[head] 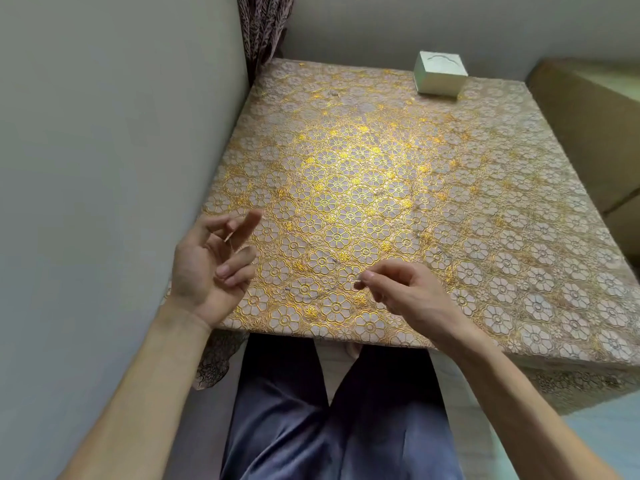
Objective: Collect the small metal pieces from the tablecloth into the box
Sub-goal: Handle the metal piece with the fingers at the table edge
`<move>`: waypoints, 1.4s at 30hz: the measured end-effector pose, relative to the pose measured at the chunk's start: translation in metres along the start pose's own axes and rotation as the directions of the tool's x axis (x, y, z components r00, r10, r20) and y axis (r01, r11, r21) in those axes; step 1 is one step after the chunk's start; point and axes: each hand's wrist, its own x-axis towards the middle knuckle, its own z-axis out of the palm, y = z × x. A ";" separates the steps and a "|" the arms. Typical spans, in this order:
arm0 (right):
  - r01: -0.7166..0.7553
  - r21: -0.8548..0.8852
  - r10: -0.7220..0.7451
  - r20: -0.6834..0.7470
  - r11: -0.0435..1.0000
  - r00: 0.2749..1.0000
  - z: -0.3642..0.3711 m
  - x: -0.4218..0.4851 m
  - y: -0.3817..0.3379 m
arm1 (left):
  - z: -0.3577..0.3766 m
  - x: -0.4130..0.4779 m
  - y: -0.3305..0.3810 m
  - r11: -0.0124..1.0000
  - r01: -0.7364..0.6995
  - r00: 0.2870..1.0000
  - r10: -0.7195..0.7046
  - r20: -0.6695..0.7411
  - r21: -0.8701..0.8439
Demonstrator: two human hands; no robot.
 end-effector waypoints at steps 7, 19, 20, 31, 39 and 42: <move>0.053 0.037 -0.054 0.050 0.998 0.997 -0.003 -0.004 0.000 | -0.007 0.003 0.000 1.000 0.017 1.000 -0.017 -0.021 -0.010; 0.128 -0.069 -0.131 -0.036 0.989 0.991 -0.007 -0.005 0.011 | -0.016 0.009 0.002 1.000 0.020 0.999 -0.020 -0.032 -0.006; 0.135 -0.059 -0.137 -0.030 0.989 0.990 -0.007 -0.005 0.011 | -0.017 0.010 0.001 1.000 0.021 0.999 -0.021 -0.031 -0.003; 0.155 -0.096 -0.156 -0.010 0.983 0.988 -0.011 0.000 0.016 | -0.014 0.011 -0.005 0.998 0.024 1.000 -0.024 -0.010 0.055; 0.117 -0.201 -0.150 -0.154 0.973 0.977 -0.048 0.019 0.008 | -0.027 0.016 0.006 0.998 -0.048 0.999 0.049 -0.019 0.026; 0.111 -0.115 -0.133 -0.209 0.987 0.969 -0.056 0.029 0.002 | -0.026 0.018 0.006 0.997 -0.051 0.997 0.054 -0.056 0.053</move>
